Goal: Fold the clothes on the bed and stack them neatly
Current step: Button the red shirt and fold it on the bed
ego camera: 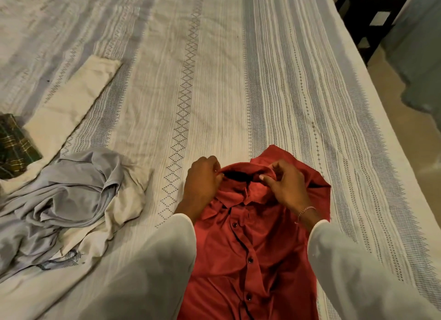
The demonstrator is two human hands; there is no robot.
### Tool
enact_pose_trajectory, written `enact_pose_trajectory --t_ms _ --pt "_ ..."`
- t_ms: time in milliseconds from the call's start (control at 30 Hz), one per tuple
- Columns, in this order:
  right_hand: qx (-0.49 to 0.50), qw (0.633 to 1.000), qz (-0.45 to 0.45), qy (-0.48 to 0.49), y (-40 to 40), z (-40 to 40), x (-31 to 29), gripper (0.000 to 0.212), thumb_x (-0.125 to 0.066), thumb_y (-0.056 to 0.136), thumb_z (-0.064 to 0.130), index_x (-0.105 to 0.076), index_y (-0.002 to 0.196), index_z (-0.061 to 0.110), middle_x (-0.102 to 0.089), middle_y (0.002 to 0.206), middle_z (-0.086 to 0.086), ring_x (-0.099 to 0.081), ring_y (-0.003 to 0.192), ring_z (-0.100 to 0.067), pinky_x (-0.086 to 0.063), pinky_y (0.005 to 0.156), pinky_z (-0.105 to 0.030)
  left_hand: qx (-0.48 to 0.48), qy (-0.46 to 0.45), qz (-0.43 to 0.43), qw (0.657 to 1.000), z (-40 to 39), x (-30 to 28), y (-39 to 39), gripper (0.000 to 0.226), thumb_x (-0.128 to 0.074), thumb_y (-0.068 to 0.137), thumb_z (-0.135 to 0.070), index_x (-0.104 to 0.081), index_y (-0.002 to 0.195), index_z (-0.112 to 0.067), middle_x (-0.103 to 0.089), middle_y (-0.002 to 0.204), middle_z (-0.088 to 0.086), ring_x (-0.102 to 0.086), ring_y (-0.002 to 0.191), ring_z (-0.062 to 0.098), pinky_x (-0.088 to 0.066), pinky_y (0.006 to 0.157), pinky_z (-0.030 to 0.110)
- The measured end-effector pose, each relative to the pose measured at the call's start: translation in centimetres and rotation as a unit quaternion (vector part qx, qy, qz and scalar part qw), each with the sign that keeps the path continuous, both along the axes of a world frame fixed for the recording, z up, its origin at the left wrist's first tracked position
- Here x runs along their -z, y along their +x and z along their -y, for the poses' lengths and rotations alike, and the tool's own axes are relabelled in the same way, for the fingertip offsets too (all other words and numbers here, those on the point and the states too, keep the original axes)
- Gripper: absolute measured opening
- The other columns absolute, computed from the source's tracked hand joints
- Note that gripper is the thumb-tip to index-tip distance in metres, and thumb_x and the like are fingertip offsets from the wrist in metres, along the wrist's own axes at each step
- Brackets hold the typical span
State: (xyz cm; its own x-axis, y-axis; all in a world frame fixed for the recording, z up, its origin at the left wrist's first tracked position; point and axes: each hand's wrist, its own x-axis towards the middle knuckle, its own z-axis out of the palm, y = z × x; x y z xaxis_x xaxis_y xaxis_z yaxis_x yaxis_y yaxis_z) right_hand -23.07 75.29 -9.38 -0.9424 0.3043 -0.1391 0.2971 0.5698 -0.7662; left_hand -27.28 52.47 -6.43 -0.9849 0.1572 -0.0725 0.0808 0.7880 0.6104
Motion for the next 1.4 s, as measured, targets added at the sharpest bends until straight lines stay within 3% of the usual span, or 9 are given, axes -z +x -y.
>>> enact_pose_trajectory --t_ms 233,433,600,733,833,1000,1133,1233,1400 --pt "-0.022 0.980 -0.020 0.195 0.3 0.1 -1.3 0.022 -0.063 0.085 0.015 -0.079 0.098 0.024 -0.077 0.089 -0.008 -0.070 0.086 -0.034 -0.054 0.075 -0.037 0.029 -0.227 -0.078 0.970 -0.5 -0.3 0.5 0.025 -0.046 0.101 -0.014 -0.071 0.097 -0.014 -0.070 0.095 0.007 -0.066 0.084 0.029 -0.037 0.065 0.033" --pt "0.025 0.999 0.037 -0.028 -0.1 0.7 -2.5 0.006 -0.081 0.083 0.019 -0.080 0.088 0.022 -0.078 0.085 0.004 -0.073 0.079 -0.010 -0.059 0.080 -0.031 -0.090 -0.002 -0.002 0.996 -0.4 0.1 -0.4 0.028 -0.065 0.093 -0.036 -0.075 0.088 -0.010 -0.073 0.082 0.009 -0.069 0.081 0.029 -0.052 0.071 0.036" --pt "0.112 0.978 0.139 -0.103 0.6 0.9 -3.1 0.029 -0.089 0.076 0.025 -0.062 0.070 0.015 -0.073 0.068 -0.004 -0.074 0.058 -0.020 -0.062 0.068 -0.038 -0.178 -0.002 0.159 0.971 -0.6 0.7 0.3 0.077 -0.063 0.051 -0.082 -0.070 0.073 -0.008 -0.070 0.069 0.006 -0.069 0.068 0.023 -0.057 0.066 0.034" --pt "0.166 0.948 0.148 -0.227 0.5 1.8 -2.6 0.018 -0.083 0.080 0.002 -0.067 0.072 0.005 -0.074 0.078 -0.019 -0.073 0.060 -0.020 -0.063 0.074 -0.044 -0.206 0.075 0.196 0.956 -0.9 2.0 0.9 0.039 -0.073 0.069 -0.044 -0.064 0.065 -0.006 -0.070 0.060 0.007 -0.071 0.060 0.025 -0.061 0.067 0.041" --pt "0.171 0.952 0.138 -0.214 0.2 1.5 -2.1 0.014 -0.075 0.083 -0.007 -0.070 0.076 0.004 -0.073 0.075 -0.011 -0.072 0.060 -0.015 -0.064 0.071 -0.036 -0.231 0.114 0.185 0.948 -1.3 1.4 0.5 0.032 -0.072 0.075 -0.035 -0.065 0.069 -0.004 -0.071 0.064 0.010 -0.072 0.063 0.027 -0.061 0.067 0.045" --pt "0.007 0.945 0.098 -0.311 -0.4 0.6 -3.3 0.021 -0.058 0.099 0.001 -0.072 0.091 0.014 -0.072 0.083 -0.001 -0.069 0.070 -0.009 -0.059 0.070 -0.020 -0.202 0.193 0.194 0.940 -1.4 -0.6 -0.3 0.025 -0.070 0.084 -0.028 -0.070 0.068 -0.008 -0.072 0.061 0.009 -0.074 0.064 0.027 -0.063 0.071 0.043" --pt "-0.202 0.976 0.067 -0.050 -1.8 -2.3 -1.5 0.052 -0.045 0.097 -0.006 -0.060 0.138 0.022 -0.055 0.143 0.007 -0.049 0.130 -0.004 -0.031 0.112 -0.023 -0.062 0.135 0.131 0.980 1.2 1.7 -0.6 0.028 -0.064 0.089 -0.010 -0.076 0.113 -0.019 -0.072 0.114 0.002 -0.065 0.105 0.016 -0.048 0.087 0.014" --pt "-0.293 0.948 0.069 0.102 -3.0 -2.8 0.3 0.066 -0.047 0.097 -0.003 -0.038 0.153 0.030 -0.027 0.162 0.009 -0.023 0.148 -0.004 -0.008 0.114 -0.035 0.050 0.118 0.121 0.984 2.1 3.9 -0.7 0.052 -0.061 0.092 0.000 -0.057 0.141 -0.015 -0.055 0.133 0.004 -0.053 0.120 0.013 -0.029 0.088 -0.006" --pt "-0.316 0.917 0.091 0.224 -5.9 -2.0 2.5 0.076 -0.060 0.092 0.027 -0.024 0.159 0.017 -0.044 0.155 -0.008 -0.048 0.130 -0.038 -0.038 0.109 -0.044 -0.016 0.131 0.192 0.972 0.4 4.4 -2.6 0.053 -0.077 0.085 -0.024 -0.051 0.131 -0.021 -0.060 0.110 -0.005 -0.061 0.097 0.011 -0.047 0.080 0.019"
